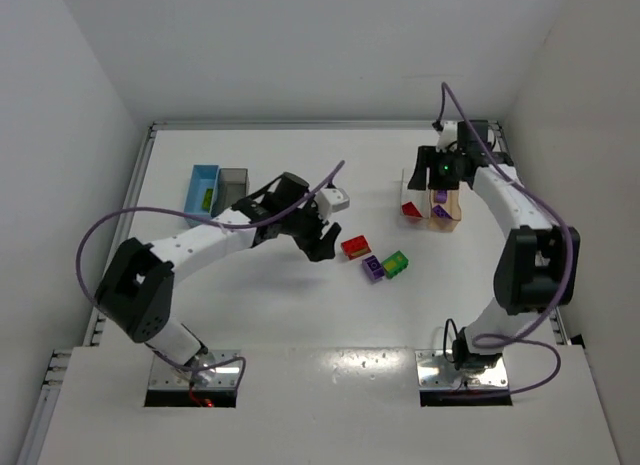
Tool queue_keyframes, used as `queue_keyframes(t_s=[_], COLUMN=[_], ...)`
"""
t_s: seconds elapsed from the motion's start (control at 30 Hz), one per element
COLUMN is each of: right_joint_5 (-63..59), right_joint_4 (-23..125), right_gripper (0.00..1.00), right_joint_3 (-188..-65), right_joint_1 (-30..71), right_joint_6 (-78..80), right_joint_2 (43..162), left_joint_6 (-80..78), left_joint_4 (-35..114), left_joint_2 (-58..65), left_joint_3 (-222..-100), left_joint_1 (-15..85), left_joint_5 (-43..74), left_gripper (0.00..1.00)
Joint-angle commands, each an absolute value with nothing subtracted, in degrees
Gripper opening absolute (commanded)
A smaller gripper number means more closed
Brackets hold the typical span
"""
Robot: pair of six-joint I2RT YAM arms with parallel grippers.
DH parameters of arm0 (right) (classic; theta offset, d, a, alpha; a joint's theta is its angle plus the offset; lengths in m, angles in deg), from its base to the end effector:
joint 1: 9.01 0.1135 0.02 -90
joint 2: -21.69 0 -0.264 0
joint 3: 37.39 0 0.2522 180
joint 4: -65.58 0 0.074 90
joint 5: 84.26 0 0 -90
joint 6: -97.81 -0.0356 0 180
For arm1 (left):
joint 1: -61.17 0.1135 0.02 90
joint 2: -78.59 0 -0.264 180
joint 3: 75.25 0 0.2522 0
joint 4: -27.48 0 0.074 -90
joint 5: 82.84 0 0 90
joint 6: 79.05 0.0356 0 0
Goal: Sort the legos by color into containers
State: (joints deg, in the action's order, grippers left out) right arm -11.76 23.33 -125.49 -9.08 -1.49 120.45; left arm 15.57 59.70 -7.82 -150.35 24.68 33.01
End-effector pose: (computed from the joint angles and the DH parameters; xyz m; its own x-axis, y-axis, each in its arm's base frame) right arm 0.3732 0.0102 0.2417 -0.8163 0.1551 -0.5564 -0.0489 0.9412 0.3342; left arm 0.2542 -0.2073 0.2545 -0.4883 0.4514 -0.7468 0.8314 0.5008 -0.2409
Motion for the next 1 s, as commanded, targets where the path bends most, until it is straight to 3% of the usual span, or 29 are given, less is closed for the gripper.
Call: queue_keyframes(t_s=[0.0,0.3,0.63,0.83,0.93,0.97], right_joint_5=[-13.33,-12.81,-15.53,-17.99,-18.52,-19.04], right_joint_4=[22.82,20.44,17.99,17.98,17.98,17.98], right_gripper=[0.61,0.62,0.62,0.62,0.62,0.62], right_joint_3=[-127.18,-123.66,-126.20,-126.82,-126.82,-126.82], right_joint_1=[-10.93,-14.98,-18.67,-20.43,-21.57,-21.58], right_joint_6=[-2.38,-0.54,-0.01,-0.01,-0.01,-0.01], right_joint_2=[111.18,103.35,105.71,106.95,106.95,106.95], left_joint_6=[17.36,18.42,19.47,19.47,19.47,19.47], left_joint_4=[57.15,54.95,54.95,54.42,53.82,53.81], left_joint_2=[-12.01,-23.87,-29.51,-31.10,-32.15,-32.15], left_joint_3=[-155.01,-162.91,-166.09,-166.09,-166.09,-166.09], left_joint_1=[21.37,17.24,14.95,14.94,14.94,14.94], left_joint_5=[28.97,26.50,25.97,25.44,24.31,24.30], left_gripper=[0.74,0.73,0.71,0.66,0.60,0.52])
